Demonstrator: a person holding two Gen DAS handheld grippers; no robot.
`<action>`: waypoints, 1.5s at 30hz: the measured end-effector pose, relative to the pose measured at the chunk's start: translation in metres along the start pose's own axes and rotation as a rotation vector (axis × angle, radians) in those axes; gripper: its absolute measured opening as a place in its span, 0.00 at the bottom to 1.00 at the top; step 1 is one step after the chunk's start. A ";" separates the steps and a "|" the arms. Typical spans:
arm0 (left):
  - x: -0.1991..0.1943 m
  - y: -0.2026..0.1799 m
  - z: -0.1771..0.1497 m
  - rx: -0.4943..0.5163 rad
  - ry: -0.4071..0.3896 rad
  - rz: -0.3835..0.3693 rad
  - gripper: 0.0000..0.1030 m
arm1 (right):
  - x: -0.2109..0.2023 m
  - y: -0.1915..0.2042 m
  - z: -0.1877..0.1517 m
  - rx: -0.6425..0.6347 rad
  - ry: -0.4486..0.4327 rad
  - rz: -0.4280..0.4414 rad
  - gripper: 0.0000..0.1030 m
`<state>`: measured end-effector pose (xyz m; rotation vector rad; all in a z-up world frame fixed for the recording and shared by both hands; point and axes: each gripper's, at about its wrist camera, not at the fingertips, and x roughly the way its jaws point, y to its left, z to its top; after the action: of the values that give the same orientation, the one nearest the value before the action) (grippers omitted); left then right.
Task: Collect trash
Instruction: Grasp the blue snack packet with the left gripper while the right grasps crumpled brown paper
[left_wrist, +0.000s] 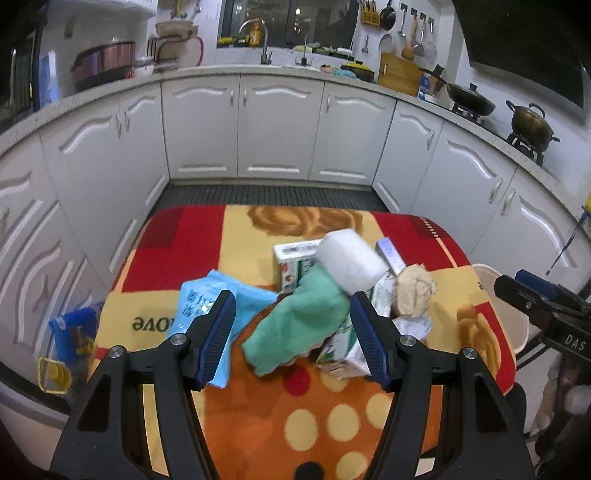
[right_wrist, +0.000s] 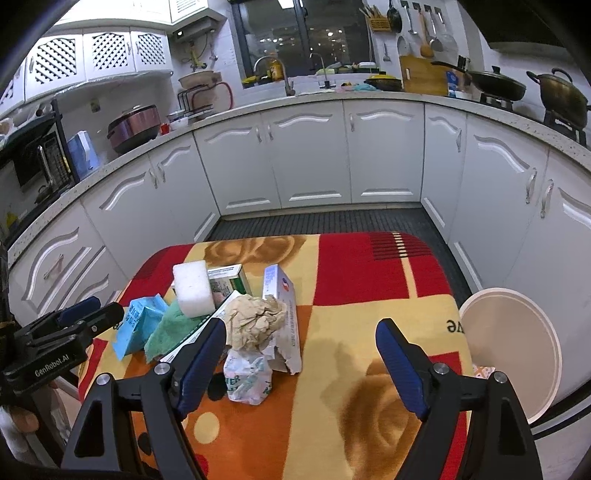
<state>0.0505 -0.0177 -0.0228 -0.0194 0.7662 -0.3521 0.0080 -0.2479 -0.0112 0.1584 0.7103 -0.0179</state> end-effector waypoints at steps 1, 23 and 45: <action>0.000 0.005 -0.001 -0.006 0.008 -0.008 0.61 | 0.001 0.002 0.000 -0.004 0.001 0.002 0.79; 0.066 0.084 -0.007 -0.075 0.160 -0.076 0.70 | 0.063 0.015 0.001 -0.022 0.149 0.084 0.79; 0.087 0.097 -0.004 -0.110 0.193 -0.101 0.51 | 0.092 0.032 0.010 -0.040 0.178 0.251 0.32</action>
<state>0.1354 0.0460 -0.0984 -0.1299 0.9778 -0.4115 0.0869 -0.2142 -0.0591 0.2117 0.8637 0.2528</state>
